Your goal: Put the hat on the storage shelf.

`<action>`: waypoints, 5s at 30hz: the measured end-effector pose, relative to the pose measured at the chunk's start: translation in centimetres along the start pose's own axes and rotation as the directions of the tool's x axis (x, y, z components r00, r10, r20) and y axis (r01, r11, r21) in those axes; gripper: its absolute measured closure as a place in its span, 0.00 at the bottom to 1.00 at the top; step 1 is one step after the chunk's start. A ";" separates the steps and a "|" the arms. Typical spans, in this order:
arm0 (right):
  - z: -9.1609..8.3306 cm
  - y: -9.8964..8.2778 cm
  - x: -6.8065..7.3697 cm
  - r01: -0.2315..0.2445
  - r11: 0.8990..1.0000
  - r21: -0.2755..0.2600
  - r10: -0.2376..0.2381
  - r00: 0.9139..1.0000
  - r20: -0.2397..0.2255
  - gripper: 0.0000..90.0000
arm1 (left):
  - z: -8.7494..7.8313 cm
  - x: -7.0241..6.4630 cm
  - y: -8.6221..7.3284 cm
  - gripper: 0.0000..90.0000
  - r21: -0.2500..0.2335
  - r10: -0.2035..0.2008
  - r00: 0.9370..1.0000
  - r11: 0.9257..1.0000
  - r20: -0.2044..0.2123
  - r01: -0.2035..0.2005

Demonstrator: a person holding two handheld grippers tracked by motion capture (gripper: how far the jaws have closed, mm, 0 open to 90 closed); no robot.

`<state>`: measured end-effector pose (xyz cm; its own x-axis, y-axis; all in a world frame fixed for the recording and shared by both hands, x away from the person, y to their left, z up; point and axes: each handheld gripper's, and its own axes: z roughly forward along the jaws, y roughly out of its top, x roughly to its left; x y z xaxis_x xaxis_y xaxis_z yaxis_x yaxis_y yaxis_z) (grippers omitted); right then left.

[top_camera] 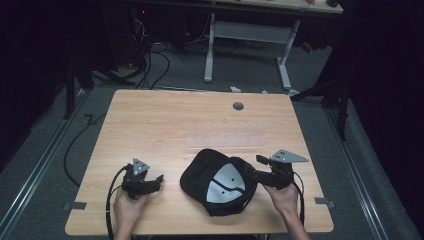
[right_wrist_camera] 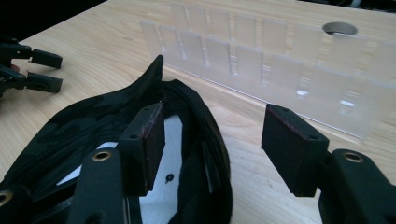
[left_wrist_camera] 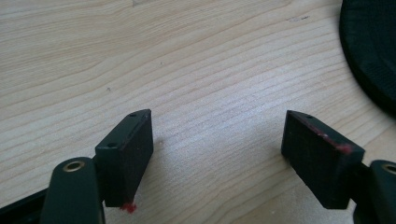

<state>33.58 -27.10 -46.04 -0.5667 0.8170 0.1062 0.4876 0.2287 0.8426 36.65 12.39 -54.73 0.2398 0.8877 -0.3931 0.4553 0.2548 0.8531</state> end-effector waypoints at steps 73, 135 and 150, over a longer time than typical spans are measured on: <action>5.2 -0.9 -0.6 0.029 0.989 0.145 -0.019 0.997 -0.071 0.89 | 0.0 0.0 0.0 0.29 -0.003 -0.007 1.000 1.000 -0.005 0.007; 1.5 2.5 0.7 -0.083 0.993 0.085 0.084 0.996 -0.007 0.89 | -2.4 -11.4 -0.9 0.18 -0.031 0.214 0.923 0.976 0.321 -0.216; 2.2 2.4 1.0 -0.083 0.984 0.160 0.085 0.996 -0.006 0.89 | -2.6 -12.5 -0.9 0.18 -0.074 0.323 0.893 0.946 0.314 -0.316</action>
<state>35.70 -24.53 -45.06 -0.5273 0.8301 0.1813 0.6333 0.2417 0.7352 31.01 2.03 -49.67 0.6303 0.7546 -0.1827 0.2908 -0.0114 0.9567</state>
